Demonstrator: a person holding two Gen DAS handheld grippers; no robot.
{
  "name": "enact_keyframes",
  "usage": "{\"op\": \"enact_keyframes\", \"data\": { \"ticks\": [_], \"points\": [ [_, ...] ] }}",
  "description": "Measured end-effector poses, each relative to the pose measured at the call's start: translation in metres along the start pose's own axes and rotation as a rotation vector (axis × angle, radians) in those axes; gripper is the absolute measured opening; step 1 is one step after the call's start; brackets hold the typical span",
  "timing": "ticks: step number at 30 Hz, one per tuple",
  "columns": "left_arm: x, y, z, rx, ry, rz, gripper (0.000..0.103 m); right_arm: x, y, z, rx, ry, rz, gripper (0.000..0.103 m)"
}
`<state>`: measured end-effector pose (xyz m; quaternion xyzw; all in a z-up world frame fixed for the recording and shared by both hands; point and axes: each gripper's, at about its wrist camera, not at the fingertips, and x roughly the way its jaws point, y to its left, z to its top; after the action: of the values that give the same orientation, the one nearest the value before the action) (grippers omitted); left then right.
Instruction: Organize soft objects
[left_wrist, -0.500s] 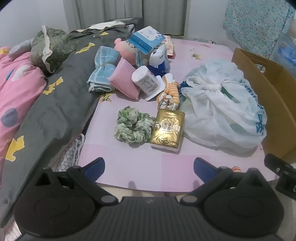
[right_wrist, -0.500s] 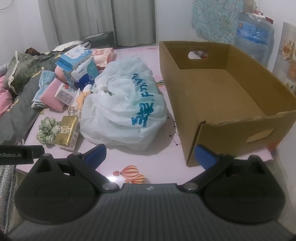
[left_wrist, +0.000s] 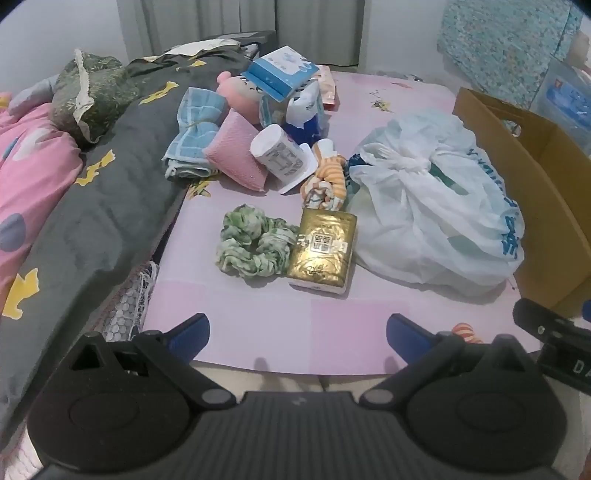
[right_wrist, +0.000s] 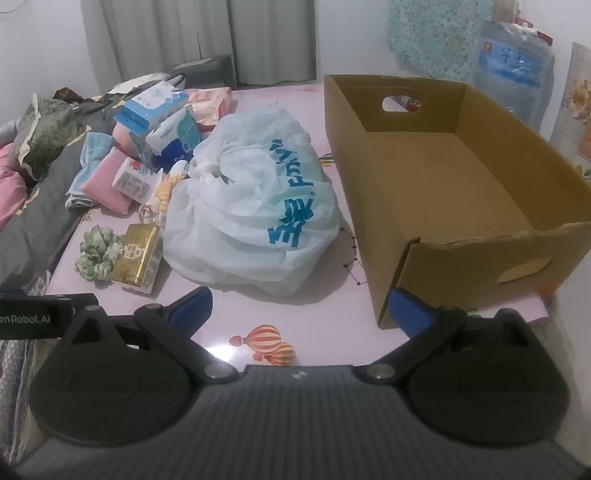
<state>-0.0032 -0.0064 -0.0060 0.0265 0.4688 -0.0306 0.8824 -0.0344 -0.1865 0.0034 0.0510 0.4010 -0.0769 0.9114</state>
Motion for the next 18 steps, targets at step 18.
{"op": "enact_keyframes", "data": {
  "ticks": [18],
  "points": [
    [0.0013,-0.0003,0.0008,0.0,0.008,0.001,0.102,0.0007,-0.0041,0.0027,0.008,0.001,-0.013,0.102]
  ]
}}
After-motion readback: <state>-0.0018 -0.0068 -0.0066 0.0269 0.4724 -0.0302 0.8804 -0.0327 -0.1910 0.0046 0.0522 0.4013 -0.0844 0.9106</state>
